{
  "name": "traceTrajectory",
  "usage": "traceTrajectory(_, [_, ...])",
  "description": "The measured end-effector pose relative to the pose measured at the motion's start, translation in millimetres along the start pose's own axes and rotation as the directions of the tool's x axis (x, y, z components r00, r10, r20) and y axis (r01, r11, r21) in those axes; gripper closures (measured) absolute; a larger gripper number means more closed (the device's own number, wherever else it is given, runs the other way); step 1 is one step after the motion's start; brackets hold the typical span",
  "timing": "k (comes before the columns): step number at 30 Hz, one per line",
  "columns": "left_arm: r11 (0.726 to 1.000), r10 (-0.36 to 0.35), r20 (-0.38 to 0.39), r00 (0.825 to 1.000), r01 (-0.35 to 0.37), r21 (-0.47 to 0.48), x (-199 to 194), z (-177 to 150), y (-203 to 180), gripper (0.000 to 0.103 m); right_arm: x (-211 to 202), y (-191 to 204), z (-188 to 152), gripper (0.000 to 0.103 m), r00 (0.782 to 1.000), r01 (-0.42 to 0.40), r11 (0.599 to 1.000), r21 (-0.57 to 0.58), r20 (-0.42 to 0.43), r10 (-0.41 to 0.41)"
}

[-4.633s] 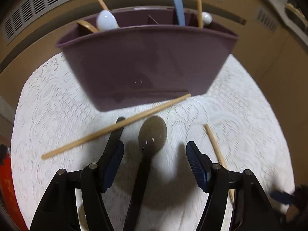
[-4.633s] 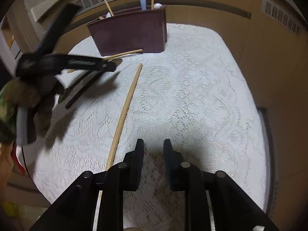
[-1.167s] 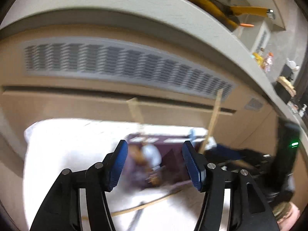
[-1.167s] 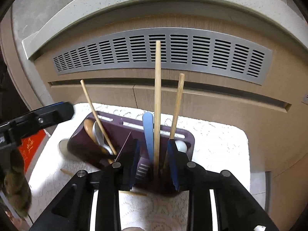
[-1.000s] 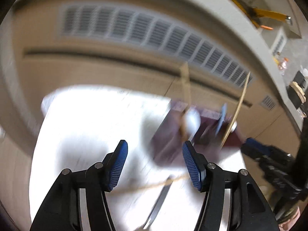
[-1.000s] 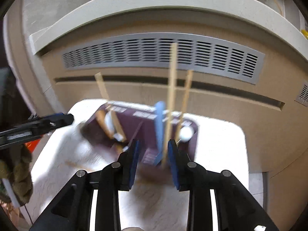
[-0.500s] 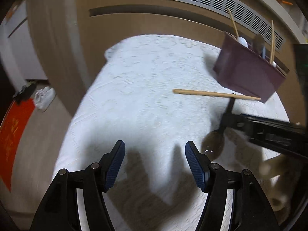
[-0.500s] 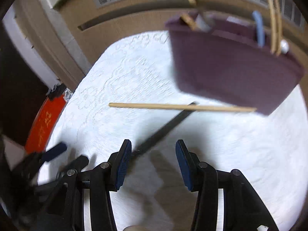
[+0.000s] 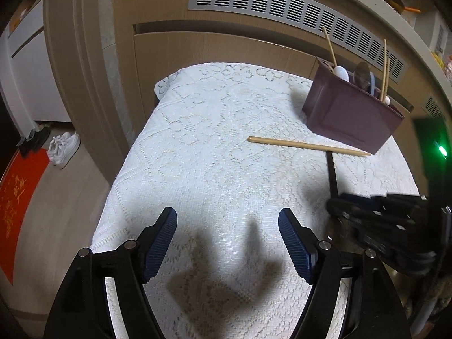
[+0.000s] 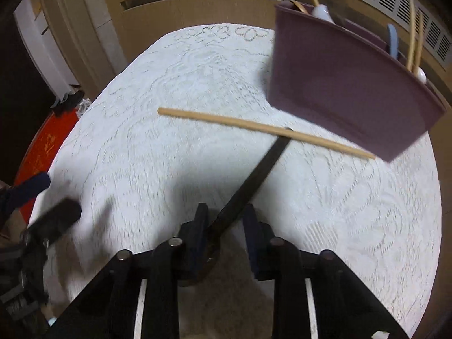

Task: Organize utensils
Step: 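Grasp the black-handled steel spoon with the right tool while the left tool approaches the last chopstick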

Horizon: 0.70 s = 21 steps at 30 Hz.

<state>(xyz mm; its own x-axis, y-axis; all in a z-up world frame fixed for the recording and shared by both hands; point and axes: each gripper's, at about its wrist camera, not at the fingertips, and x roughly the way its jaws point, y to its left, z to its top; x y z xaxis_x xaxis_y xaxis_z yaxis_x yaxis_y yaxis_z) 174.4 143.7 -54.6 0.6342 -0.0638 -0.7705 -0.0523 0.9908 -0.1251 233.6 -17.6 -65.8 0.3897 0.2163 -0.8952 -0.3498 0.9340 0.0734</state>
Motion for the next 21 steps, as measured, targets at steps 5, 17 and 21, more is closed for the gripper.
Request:
traceTrajectory(5, [0.999,-0.037,-0.015,0.999,0.037,0.019,4,-1,-9,0.028,-19,-27,-33,0.092,1.000,0.013,1.000,-0.014,0.000,-0.013])
traceTrajectory(17, [0.958,-0.205,-0.110,0.973,0.222,0.182,60,53,-66,0.025,-53,-113,-94,0.092,0.999,0.025,0.976,0.215,0.039,-0.034])
traceTrajectory(21, [0.971,-0.197,-0.159,0.967,0.215,0.104,91,83,-75,0.025,-62,-124,-109,0.092,0.998,0.009,0.968,0.253,0.060,-0.025])
